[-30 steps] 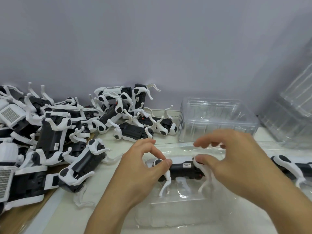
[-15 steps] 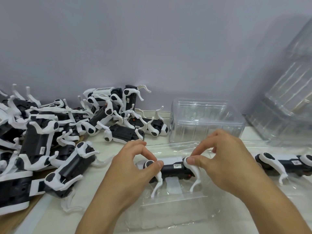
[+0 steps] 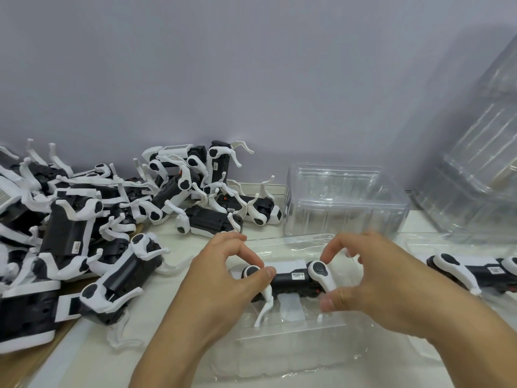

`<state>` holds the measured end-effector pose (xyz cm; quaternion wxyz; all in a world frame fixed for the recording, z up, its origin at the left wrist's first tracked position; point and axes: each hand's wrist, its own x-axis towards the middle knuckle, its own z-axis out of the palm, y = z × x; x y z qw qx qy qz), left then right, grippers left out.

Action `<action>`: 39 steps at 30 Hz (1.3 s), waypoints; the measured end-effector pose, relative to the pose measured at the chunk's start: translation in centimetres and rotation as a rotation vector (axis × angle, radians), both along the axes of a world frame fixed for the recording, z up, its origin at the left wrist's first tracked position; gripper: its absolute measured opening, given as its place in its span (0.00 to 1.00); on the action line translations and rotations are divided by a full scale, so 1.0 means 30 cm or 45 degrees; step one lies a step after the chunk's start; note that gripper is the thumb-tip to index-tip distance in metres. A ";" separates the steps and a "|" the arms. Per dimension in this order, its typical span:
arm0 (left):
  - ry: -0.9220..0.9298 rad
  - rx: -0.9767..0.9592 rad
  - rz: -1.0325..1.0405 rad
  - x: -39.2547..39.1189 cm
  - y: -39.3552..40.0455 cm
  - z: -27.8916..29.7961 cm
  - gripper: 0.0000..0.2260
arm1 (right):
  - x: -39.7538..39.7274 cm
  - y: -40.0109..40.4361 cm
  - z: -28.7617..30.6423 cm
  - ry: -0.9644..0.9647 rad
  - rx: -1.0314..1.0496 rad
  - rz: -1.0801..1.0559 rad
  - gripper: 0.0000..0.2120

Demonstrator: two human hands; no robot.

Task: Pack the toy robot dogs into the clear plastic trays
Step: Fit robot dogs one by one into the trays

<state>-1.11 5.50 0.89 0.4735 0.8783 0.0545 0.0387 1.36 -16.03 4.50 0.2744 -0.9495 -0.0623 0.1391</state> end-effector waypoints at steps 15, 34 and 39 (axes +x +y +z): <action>0.062 -0.008 -0.233 -0.024 0.065 0.039 0.06 | -0.002 -0.017 0.010 -0.019 0.096 0.038 0.16; 0.001 -0.070 -0.208 -0.020 0.049 0.025 0.08 | -0.035 0.093 0.033 -0.292 0.023 0.120 0.16; -0.113 -0.477 0.127 0.008 0.026 -0.006 0.09 | -0.046 0.203 -0.004 -0.424 0.221 0.300 0.13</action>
